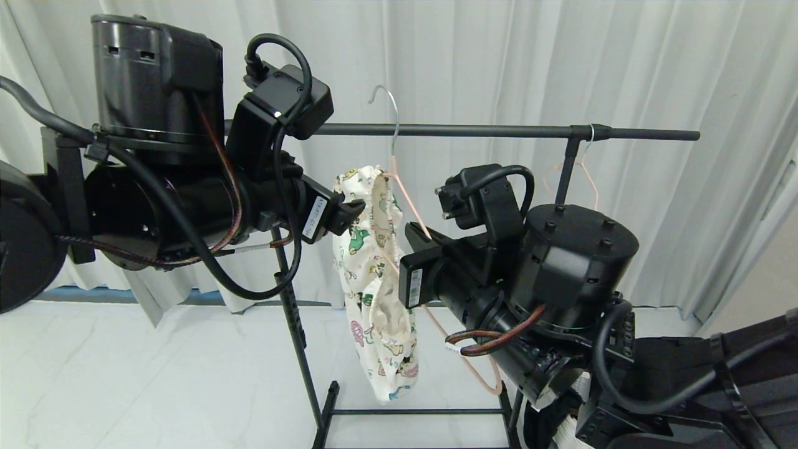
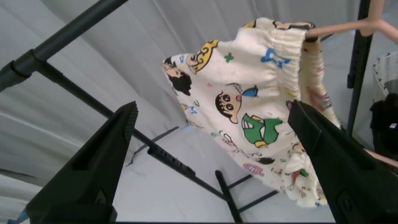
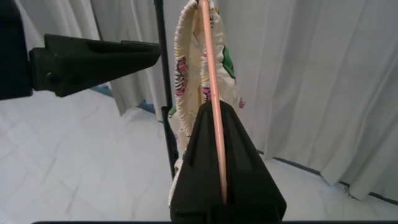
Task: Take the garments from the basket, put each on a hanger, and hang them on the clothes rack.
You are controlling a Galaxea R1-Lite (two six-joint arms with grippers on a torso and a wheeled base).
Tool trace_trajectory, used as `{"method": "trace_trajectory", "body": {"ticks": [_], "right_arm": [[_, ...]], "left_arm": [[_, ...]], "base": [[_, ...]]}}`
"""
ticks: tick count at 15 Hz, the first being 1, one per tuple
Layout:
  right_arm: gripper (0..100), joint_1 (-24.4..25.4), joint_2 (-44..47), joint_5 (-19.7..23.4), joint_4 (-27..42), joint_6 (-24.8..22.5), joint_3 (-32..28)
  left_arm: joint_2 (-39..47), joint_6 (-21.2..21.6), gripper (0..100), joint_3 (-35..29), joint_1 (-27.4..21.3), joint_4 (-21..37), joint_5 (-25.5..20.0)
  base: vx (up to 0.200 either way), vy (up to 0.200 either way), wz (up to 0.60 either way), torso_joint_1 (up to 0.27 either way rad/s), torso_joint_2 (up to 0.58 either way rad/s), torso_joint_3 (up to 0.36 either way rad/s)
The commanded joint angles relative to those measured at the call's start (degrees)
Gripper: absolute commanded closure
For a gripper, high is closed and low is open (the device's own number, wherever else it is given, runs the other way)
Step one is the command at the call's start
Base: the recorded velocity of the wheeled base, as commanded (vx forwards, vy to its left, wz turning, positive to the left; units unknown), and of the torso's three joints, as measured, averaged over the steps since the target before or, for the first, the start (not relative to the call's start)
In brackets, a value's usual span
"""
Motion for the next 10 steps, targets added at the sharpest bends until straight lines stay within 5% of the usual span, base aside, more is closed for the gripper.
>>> {"method": "trace_trajectory", "body": {"ticks": [1,3,5,8,10], "right_arm": [[100,-0.05,-0.37,-0.16,0.02,-0.14,0.18],[100,-0.13,-2.66,0.11,0.02,-0.49,2.02],[100,-0.93,-7.23,3.45,-1.30,-0.40,8.26],[100,-4.00,-17.60,19.27,-2.09,-5.41,21.01],[100,-4.00,-21.20,24.80,-2.09,-6.91,26.98]], "left_arm": [[-0.48,-0.10,0,0.73,0.17,-0.11,-0.01],[-2.32,-0.36,0,2.67,1.40,-0.28,-2.03],[-6.54,-0.18,0,6.53,3.51,-0.37,-11.87],[-13.04,-0.27,0,12.86,4.74,-0.37,-23.82],[-16.12,-0.01,0,17.25,4.30,-0.37,-29.10]], "base": [[0.000,0.000,0.00,0.000,0.00,0.000],[0.000,0.000,0.00,0.000,0.00,0.000],[0.000,0.000,0.00,0.000,0.00,0.000],[0.000,0.000,0.00,0.000,0.00,0.000],[0.000,0.000,0.00,0.000,0.00,0.000]]}}
